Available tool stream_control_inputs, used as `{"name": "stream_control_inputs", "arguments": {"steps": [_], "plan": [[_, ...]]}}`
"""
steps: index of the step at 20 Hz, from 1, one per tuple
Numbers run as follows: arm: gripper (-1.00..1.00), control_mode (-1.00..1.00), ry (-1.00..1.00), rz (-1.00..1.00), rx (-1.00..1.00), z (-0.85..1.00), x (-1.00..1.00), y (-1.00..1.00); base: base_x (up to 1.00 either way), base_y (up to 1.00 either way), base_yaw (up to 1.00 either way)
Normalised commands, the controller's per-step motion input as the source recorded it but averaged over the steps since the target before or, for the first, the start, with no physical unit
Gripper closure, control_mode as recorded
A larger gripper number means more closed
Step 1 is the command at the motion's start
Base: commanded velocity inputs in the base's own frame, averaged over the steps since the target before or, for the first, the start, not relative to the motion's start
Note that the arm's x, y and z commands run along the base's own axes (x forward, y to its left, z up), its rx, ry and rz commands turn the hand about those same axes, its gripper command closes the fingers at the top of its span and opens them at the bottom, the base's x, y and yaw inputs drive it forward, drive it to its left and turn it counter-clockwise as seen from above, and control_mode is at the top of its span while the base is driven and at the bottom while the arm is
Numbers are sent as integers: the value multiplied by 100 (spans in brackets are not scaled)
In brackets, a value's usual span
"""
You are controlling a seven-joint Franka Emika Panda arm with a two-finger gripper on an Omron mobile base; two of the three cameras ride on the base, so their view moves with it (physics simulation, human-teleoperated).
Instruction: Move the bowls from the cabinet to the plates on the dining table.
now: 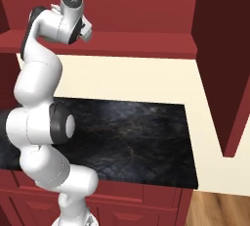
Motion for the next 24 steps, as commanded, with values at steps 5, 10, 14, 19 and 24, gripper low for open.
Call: {"name": "stream_control_inputs", "arguments": {"steps": [5, 10, 14, 19, 24], "plan": [[-100, -100, 2, 2, 0, -13, 3, 0, 0, 0, 0], [-100, -100, 2, 1, 0, -21, 21, 0, 0, 0, 0], [-100, -100, 2, 0, 0, -9, 39, 0, 0, 0, 0], [-100, -100, 5, 0, 1, 0, 45, 4, 0, 0, 0], [-100, -100, 2, 2, 1, 0, 8, 9, 0, 0, 0]]}}
